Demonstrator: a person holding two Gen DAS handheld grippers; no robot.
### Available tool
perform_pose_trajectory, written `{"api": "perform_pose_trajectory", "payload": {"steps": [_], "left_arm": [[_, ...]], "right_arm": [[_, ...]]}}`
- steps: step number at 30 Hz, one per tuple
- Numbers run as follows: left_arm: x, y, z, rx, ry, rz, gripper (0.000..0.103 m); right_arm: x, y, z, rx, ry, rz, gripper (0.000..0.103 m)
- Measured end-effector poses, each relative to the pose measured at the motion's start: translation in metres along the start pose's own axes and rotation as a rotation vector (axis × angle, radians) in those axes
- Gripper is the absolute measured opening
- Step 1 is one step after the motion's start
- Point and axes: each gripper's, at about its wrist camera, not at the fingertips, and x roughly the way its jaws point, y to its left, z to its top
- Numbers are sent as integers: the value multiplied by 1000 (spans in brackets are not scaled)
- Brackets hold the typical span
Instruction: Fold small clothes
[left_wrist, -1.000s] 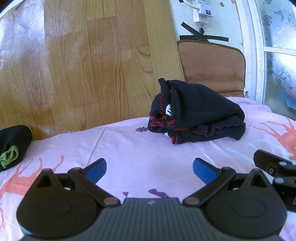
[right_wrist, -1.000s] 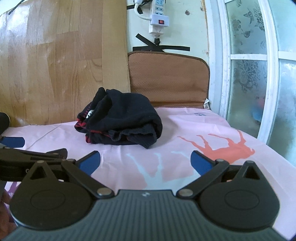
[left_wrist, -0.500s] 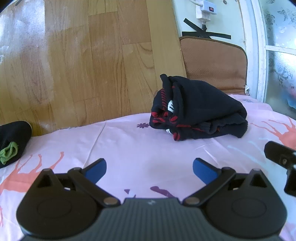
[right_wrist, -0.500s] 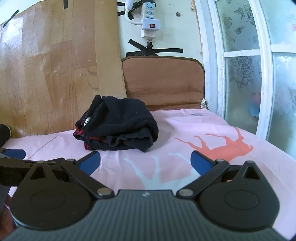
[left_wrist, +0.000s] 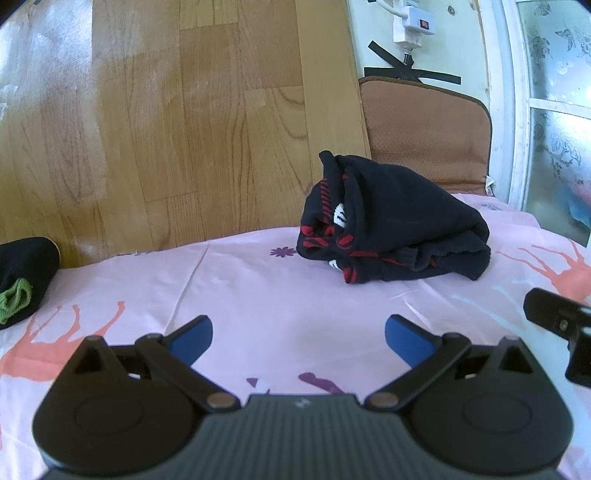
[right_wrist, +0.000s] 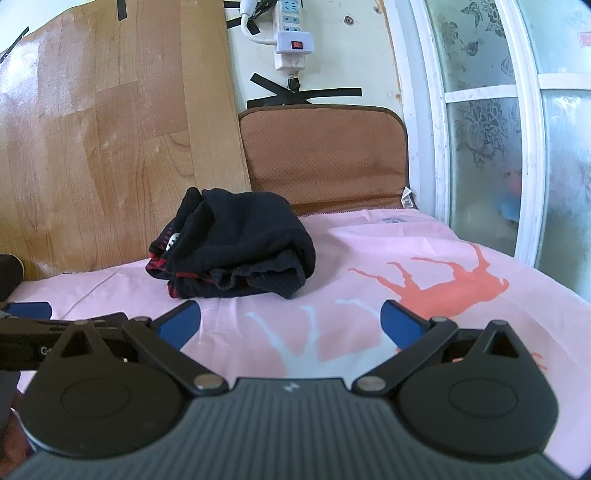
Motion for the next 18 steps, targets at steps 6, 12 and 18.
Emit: {"api": "perform_pose_trajectory", "payload": {"steps": [6, 12, 18], "left_arm": [[0, 0, 0, 1, 4, -1, 103], [1, -1, 0, 7, 5, 0, 103], [1, 1, 0, 0, 6, 7, 103]], "right_arm": [[1, -1, 0, 4, 3, 5, 103], [2, -1, 0, 7, 8, 9, 103], [1, 0, 0, 8, 8, 7, 103]]}}
